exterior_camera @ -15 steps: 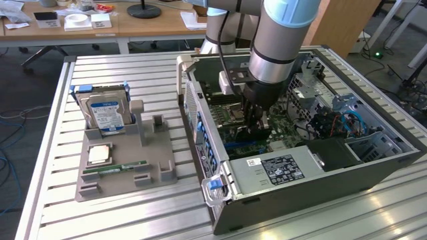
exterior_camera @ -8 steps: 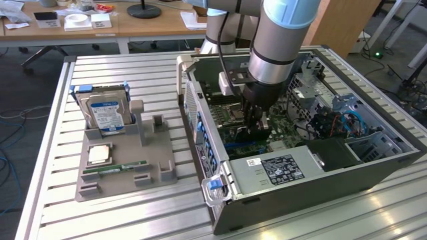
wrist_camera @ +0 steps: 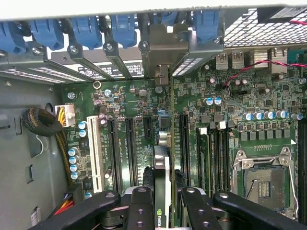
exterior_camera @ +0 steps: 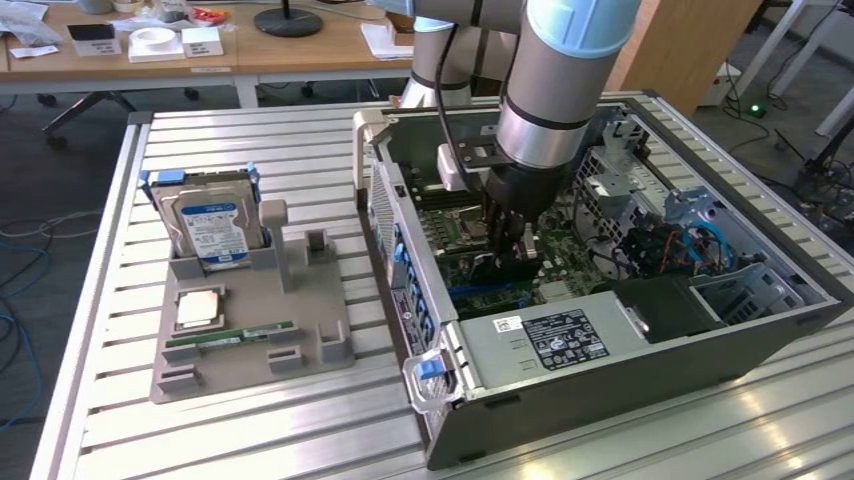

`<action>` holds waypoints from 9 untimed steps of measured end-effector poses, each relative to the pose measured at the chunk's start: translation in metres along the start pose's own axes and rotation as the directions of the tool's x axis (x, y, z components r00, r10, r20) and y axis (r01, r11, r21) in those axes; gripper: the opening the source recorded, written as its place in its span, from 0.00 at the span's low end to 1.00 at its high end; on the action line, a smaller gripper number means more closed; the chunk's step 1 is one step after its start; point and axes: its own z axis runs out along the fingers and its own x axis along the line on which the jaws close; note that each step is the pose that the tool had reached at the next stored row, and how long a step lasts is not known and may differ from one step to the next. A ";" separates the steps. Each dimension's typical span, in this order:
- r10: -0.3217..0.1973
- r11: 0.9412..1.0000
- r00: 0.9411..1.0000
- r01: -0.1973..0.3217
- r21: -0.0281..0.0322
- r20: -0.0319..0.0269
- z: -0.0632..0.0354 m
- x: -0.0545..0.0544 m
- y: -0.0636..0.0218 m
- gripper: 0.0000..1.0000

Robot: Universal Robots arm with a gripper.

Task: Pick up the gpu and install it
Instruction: 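Insert the gpu into the slot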

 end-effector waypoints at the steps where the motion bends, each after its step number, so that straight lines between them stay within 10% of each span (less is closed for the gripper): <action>1: 0.000 1.000 1.000 0.000 0.000 0.000 0.0000 0.000 0.0000 0.27; 9: 0.000 1.000 1.000 0.000 0.000 0.000 -0.0002 0.000 0.0000 0.27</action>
